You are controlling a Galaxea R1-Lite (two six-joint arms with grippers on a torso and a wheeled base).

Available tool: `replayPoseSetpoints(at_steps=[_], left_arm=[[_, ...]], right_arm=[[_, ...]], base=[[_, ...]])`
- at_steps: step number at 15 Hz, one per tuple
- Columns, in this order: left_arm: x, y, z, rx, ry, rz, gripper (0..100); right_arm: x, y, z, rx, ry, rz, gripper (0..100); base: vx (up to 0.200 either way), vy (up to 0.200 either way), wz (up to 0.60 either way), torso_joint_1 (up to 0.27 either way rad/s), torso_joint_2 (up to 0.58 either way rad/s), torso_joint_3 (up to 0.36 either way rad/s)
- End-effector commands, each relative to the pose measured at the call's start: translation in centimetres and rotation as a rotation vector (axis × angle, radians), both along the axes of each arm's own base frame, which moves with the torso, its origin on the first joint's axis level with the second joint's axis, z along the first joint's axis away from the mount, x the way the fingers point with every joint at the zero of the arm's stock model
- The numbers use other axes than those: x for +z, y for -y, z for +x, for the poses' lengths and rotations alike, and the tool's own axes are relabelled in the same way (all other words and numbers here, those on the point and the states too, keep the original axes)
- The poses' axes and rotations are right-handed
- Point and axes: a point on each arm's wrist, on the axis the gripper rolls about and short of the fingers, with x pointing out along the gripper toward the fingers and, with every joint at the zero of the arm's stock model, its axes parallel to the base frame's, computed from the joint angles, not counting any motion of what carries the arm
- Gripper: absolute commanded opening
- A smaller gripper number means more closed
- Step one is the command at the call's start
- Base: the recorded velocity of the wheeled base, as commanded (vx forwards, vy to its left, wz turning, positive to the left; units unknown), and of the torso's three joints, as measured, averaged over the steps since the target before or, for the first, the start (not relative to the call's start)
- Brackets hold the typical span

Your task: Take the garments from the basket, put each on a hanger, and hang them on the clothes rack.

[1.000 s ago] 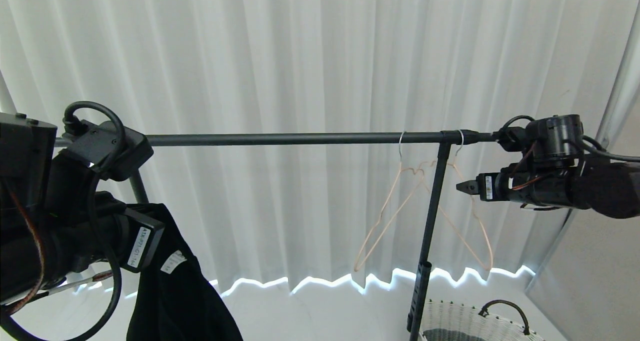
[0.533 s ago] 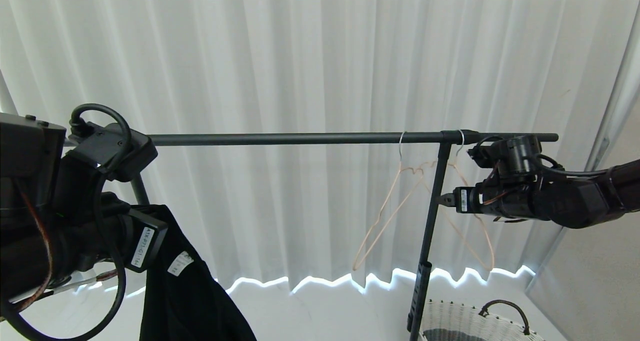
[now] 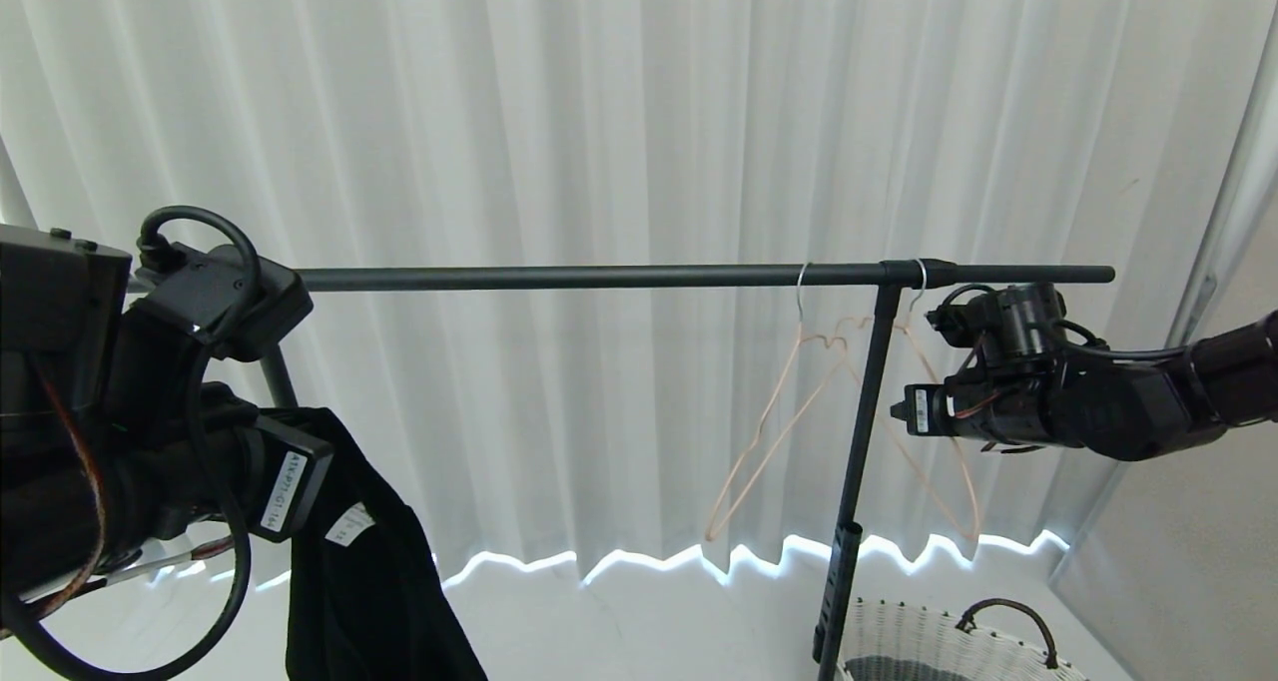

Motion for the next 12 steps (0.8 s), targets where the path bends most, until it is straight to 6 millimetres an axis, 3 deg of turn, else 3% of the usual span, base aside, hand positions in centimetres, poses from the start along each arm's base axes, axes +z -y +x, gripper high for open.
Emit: replayPoseSetpoints(at_steps=[1, 6, 12], left_arm=[[0.0, 0.0, 0.0, 0.0, 0.002, -0.001, 0], [0.1, -0.2, 0.0, 0.009, 0.003, -0.001, 0], [0.2, -0.2, 0.0, 0.012, 0.02, -0.009, 0]], right_arm=[[0.1, 0.0, 0.0, 0.0, 0.004, 0.001, 0], [0.7, 0.1, -0.2, -0.004, 0.02, 0.004, 0], [4.8, 0.3, -2.0, -0.02, 0.156, 0.025, 0]], base=[[0.0, 0.0, 0.0, 0.0, 0.0, 0.0], [0.0, 0.0, 0.0, 0.0, 0.0, 0.0], [0.0, 0.0, 0.0, 0.0, 0.0, 0.0]])
